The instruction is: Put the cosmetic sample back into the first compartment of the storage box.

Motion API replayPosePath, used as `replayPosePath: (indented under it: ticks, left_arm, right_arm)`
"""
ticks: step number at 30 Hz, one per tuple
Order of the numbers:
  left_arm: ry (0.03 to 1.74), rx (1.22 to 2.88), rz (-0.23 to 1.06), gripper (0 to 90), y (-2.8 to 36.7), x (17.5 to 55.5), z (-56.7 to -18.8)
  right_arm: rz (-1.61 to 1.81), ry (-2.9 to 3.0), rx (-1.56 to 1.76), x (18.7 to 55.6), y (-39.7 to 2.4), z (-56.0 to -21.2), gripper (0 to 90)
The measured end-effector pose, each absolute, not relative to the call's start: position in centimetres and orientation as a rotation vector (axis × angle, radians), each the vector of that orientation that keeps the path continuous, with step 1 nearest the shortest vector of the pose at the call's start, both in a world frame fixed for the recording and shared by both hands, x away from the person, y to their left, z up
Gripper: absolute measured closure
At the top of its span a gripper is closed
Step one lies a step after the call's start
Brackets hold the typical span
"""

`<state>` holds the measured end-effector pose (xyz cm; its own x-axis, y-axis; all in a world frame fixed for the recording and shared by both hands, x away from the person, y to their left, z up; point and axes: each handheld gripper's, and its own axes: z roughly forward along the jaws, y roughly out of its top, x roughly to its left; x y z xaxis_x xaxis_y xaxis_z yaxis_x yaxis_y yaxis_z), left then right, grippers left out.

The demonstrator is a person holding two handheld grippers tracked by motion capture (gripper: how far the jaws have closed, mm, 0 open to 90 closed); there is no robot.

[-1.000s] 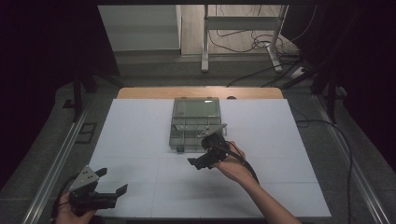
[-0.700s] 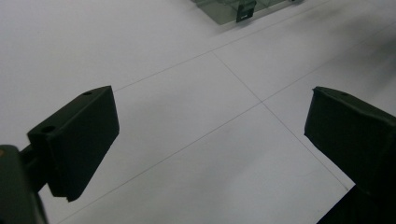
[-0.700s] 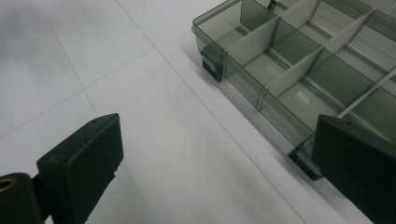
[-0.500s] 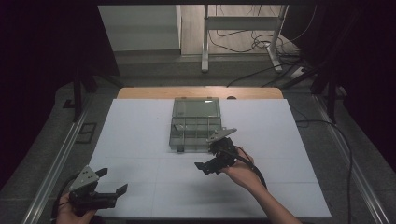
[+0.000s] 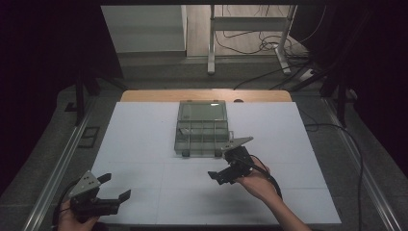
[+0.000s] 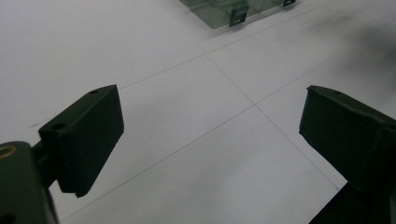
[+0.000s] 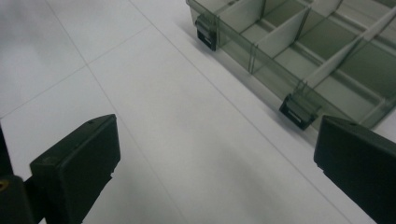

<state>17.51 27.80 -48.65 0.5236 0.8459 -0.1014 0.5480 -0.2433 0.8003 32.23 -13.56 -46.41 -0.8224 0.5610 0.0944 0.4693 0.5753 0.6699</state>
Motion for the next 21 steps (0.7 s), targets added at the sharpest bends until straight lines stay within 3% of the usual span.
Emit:
replayPosePath:
  ticks: [21]
  left_arm:
    - [1.134, 1.936, 0.446, 3.8, 27.7, 17.5, -48.6]
  right_arm:
    - [1.068, 2.638, 0.871, 29.7, -17.4, -46.1, 1.4]
